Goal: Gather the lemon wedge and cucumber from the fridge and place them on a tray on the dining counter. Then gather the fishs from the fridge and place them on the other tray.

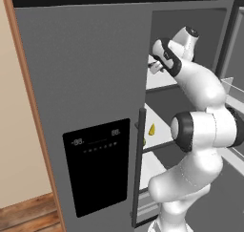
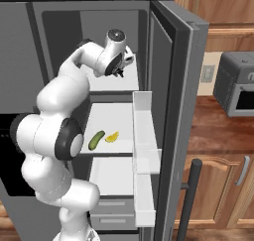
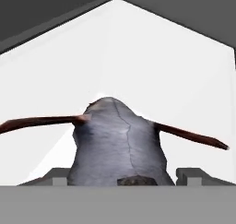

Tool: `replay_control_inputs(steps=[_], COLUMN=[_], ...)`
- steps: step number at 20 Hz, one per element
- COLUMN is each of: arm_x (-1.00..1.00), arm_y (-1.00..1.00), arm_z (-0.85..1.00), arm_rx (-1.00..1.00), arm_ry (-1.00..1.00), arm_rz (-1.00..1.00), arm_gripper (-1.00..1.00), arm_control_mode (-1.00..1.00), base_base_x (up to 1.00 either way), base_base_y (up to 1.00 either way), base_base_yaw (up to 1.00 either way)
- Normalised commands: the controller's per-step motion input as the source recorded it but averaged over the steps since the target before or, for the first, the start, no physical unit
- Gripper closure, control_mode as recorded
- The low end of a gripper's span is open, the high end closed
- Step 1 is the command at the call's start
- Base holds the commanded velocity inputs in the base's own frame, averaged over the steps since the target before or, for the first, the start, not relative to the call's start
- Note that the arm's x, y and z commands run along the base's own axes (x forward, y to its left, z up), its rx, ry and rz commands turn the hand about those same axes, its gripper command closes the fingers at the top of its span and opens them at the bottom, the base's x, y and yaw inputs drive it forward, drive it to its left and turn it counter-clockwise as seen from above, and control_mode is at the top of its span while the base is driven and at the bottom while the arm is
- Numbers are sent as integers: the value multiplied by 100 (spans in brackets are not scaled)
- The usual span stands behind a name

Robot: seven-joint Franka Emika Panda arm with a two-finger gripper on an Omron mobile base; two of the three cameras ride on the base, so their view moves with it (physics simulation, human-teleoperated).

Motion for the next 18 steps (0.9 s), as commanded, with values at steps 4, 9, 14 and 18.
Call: replay_control_inputs(steps=[4, 9, 14, 18], arm_x=[-100, -100, -100, -100], arm_y=[37, -15, -20, 0], arm_z=[2, 24, 12, 0], arm_rx=[-4, 0, 0, 0], arm_ry=[-14, -24, -24, -15], arm_rz=[0, -3, -7, -7], arm_gripper=[100, 100, 100, 100], arm_control_mode=[-100, -100, -100, -100], base_base_x=[0, 0, 0, 0], base_base_y=[0, 0, 0, 0], base_base_yaw=[0, 0, 0, 0])
